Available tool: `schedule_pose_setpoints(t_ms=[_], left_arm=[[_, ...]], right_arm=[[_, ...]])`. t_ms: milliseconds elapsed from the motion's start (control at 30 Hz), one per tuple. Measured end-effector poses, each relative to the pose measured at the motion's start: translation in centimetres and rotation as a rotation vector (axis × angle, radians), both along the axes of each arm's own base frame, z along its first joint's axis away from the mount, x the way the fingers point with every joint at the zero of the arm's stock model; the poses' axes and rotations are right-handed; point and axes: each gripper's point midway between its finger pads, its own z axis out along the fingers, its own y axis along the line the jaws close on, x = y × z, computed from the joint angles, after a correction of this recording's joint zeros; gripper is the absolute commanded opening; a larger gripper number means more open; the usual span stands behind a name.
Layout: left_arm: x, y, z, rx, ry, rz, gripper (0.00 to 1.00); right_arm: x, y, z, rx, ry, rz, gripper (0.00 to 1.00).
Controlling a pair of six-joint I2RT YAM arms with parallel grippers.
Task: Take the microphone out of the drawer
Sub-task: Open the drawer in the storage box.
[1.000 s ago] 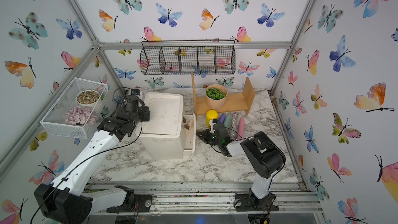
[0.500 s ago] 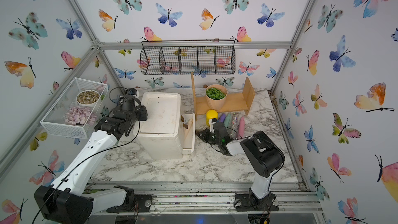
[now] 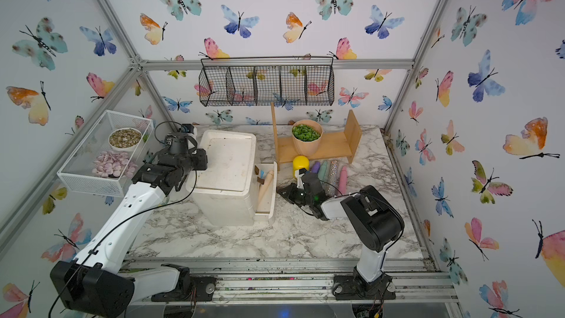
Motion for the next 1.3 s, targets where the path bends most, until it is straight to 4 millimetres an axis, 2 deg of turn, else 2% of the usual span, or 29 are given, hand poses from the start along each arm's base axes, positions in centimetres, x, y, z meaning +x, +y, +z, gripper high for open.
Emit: schedule_pose_setpoints(t_ms=[400,633,1000,1300], left_arm=[[0.1,0.1,0.0,0.031,-0.013,-0.005,0.0],[0.0,0.1,0.1,0.045,-0.025,-0.016,0.0],[-0.9,-0.3,0.1,0.056,-0.04,-0.048,0.0],[-1.0,0.1,0.1,0.058,-0.042,-0.025,0.0]], right_arm=[[-1.3,1.3,0.2,-0.003,0.017,0.013,0.02],[-1.8,0.8,1.2,-0.016,0.001,-0.011,0.02],[-3.0,-0.8,1.2,-0.127,-0.014,-0.02,0.02],[-1.8,-4.8,0.6,-0.194,0.015,-0.09,0.02]])
